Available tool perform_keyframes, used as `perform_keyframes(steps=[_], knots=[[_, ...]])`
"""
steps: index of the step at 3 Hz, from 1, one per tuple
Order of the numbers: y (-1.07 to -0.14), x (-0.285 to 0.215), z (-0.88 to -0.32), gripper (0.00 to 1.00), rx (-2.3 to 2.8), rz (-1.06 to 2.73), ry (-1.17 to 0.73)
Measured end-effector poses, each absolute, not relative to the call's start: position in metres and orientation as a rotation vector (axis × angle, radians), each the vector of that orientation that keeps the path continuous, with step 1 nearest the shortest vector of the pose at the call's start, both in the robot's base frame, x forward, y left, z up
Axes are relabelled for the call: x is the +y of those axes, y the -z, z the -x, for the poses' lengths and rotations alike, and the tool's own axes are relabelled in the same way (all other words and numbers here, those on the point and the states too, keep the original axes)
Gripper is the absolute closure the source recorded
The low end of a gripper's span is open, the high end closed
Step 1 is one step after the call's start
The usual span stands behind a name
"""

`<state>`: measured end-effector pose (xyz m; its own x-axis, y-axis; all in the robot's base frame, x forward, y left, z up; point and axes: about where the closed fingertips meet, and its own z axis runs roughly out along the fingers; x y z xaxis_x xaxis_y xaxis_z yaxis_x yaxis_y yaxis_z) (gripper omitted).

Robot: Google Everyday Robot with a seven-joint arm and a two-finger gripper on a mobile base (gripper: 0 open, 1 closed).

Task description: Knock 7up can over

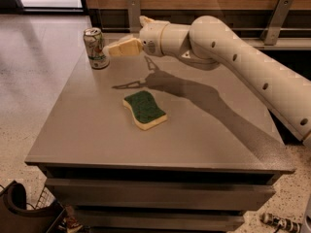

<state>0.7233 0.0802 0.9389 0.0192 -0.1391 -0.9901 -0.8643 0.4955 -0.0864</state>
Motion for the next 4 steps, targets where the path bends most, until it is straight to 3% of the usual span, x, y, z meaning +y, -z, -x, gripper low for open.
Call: perform_keyframes(steps=[4], knots=[[-0.894,0.170,-0.744,0.00,1.463,0.848,-0.727]])
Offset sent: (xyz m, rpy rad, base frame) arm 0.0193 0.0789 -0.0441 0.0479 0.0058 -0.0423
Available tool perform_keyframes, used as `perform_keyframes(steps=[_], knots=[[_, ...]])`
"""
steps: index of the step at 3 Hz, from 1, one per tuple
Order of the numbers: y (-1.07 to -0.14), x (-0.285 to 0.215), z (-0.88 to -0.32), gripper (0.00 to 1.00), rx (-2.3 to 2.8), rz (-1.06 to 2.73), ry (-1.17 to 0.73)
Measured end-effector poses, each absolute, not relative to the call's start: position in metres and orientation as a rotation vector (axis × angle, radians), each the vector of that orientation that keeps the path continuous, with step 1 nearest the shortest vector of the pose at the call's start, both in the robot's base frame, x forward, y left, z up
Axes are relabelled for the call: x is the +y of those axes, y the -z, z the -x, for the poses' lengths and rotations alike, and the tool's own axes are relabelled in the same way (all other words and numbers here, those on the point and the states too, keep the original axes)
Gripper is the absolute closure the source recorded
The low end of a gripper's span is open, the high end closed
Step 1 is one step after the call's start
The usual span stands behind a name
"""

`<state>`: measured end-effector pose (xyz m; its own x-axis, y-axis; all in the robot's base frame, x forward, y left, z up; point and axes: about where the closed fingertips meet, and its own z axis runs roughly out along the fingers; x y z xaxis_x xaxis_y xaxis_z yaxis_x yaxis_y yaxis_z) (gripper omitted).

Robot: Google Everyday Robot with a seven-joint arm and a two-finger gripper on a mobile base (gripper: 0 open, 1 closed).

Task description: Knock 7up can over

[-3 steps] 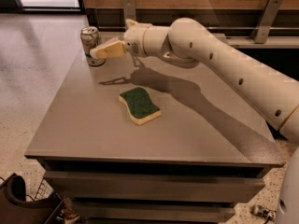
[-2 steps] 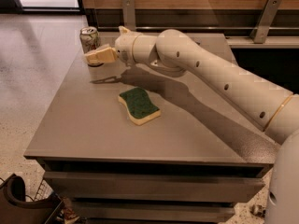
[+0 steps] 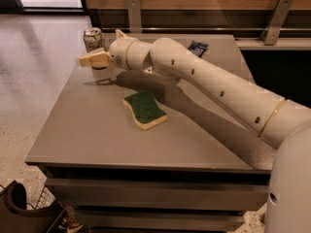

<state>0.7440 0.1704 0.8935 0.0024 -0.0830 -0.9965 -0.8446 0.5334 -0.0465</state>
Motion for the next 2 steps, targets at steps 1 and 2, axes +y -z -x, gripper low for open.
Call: perform_keyframes(steps=[1,2], knots=[[-0.8890,0.1809,-0.7469,0.00,1.481,0.867,-0.717],[-0.8831,0.1846,-0.7490,0.13,1.503,0.884,-0.697]])
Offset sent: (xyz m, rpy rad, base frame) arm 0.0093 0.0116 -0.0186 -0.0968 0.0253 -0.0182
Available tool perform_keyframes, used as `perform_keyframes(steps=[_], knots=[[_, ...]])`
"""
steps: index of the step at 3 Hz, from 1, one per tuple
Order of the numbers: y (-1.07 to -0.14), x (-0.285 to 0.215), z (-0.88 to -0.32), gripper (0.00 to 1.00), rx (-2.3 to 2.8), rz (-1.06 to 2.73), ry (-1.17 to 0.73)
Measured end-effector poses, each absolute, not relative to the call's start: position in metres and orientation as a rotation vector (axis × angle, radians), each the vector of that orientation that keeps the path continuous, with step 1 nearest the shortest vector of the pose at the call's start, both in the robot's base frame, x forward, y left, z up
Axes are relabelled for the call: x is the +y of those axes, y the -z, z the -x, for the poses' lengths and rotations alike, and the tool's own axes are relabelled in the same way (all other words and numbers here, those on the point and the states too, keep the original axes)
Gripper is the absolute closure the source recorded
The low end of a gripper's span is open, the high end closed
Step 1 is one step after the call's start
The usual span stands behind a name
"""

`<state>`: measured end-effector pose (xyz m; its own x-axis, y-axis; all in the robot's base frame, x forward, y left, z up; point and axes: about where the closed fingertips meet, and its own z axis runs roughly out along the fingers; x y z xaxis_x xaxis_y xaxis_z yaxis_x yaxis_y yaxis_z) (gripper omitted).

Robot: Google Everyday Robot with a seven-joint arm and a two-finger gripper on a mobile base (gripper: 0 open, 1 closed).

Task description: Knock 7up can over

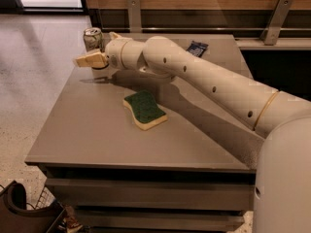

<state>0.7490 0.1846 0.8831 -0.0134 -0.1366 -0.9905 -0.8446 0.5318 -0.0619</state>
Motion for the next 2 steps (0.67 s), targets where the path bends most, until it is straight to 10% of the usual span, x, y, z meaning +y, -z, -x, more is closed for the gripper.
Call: perform_keyframes(steps=[2], knots=[[-0.8815,0.1894,-0.7479,0.65,1.505,0.891,-0.699]])
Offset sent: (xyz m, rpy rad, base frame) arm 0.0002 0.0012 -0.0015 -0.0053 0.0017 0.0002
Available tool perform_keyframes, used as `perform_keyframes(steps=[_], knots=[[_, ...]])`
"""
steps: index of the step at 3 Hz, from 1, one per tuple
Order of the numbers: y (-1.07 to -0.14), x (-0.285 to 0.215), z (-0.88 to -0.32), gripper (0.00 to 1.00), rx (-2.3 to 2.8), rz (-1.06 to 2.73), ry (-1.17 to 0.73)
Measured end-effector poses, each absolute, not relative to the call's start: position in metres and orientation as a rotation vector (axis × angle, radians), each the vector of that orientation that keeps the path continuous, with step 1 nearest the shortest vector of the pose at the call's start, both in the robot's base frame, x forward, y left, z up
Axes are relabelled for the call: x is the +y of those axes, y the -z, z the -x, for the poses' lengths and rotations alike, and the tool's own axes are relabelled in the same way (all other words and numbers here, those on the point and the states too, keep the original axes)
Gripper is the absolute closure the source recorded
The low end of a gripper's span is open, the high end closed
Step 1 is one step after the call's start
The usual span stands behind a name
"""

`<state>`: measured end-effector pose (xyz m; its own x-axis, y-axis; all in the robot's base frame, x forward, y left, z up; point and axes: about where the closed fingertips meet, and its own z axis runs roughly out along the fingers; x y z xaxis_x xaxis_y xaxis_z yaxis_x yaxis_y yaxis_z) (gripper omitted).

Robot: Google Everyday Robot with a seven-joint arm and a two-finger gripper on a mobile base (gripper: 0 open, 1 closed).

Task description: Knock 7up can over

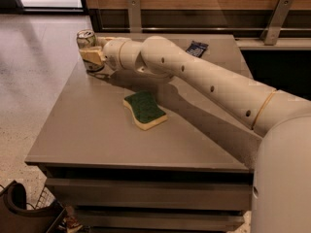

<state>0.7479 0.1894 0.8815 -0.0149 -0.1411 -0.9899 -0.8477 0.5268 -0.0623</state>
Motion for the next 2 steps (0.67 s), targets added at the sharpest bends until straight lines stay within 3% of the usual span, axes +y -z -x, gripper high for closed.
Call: perform_keyframes(steps=[1,2], knots=[[-0.8813,0.1925,-0.7468,0.97,1.504,0.895,-0.703],[-0.8812,0.1935,-0.7464,1.00,1.503,0.896,-0.705]])
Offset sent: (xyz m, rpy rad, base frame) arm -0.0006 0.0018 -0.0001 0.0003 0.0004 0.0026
